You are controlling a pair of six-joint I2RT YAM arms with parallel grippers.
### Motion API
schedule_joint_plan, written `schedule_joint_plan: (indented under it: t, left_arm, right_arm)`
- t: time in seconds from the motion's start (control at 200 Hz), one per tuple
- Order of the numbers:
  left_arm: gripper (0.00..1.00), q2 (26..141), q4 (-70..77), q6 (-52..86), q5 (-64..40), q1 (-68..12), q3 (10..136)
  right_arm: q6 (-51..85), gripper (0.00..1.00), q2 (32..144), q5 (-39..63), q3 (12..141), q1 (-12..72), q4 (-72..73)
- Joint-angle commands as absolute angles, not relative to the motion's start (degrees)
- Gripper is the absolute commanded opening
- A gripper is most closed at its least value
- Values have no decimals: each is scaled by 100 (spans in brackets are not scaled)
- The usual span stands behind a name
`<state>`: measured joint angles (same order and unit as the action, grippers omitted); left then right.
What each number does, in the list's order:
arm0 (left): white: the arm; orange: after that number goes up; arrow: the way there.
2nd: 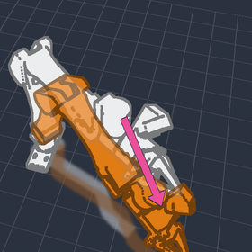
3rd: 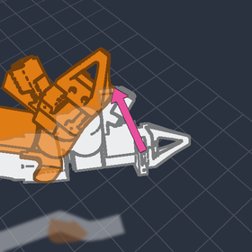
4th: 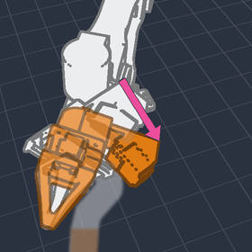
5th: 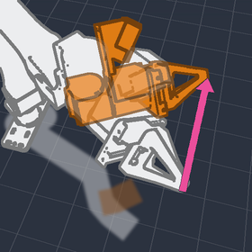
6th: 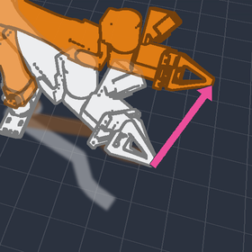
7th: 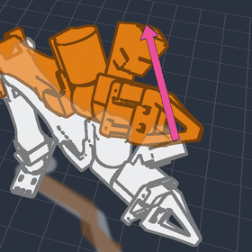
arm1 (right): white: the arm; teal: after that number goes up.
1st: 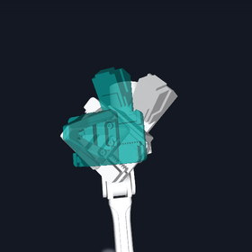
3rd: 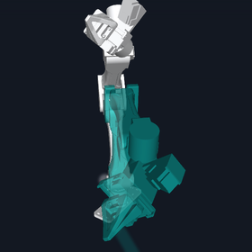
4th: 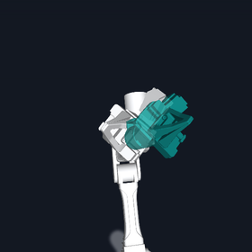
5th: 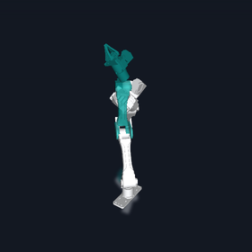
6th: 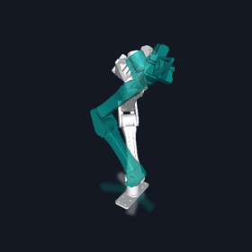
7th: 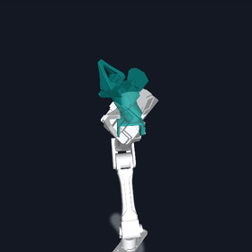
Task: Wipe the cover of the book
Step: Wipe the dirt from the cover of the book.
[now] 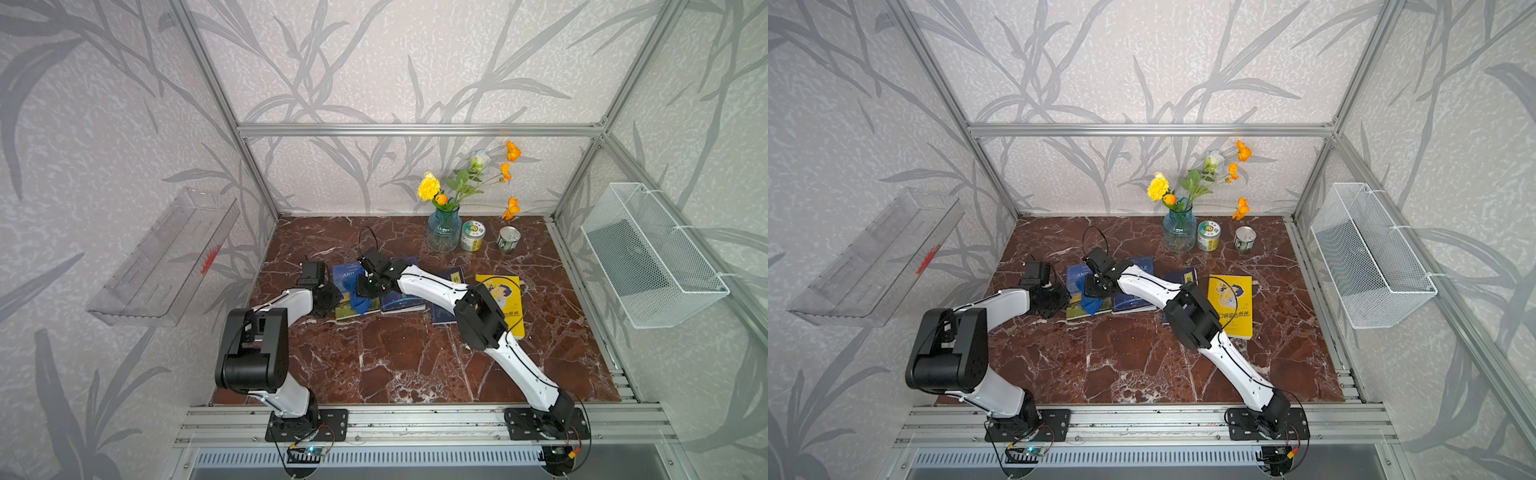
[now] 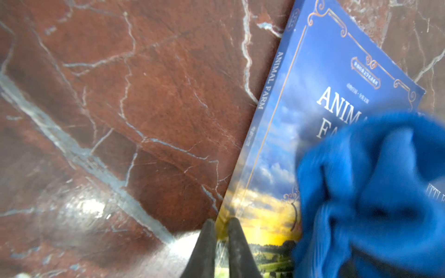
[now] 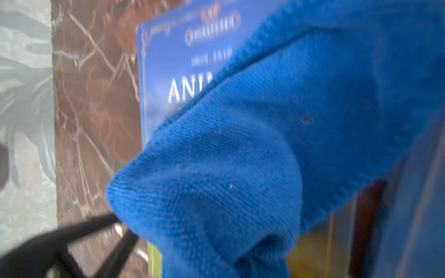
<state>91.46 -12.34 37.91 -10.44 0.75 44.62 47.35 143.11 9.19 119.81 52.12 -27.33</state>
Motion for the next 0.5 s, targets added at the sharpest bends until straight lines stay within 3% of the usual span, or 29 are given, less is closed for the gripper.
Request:
schedule_joint_plan:
  t: [0.0, 0.15, 0.37, 0.495]
  left_arm:
    - [13, 9292, -1932, 3710, -1012, 23, 4200]
    - [13, 9296, -1927, 3709, -1015, 25, 4201]
    - [12, 9291, -1925, 3709, -1008, 23, 4204]
    - [12, 9298, -1926, 3710, -1017, 24, 4197]
  right_arm:
    - [4917, 0, 14450, 627, 10860, 5405, -2942]
    - [4940, 0, 15060, 503, 12010, 5259, -3499]
    - [5035, 0, 16821, 663, 15294, 5216, -4978]
    - [4872, 0, 16878, 712, 15459, 5321, -5343]
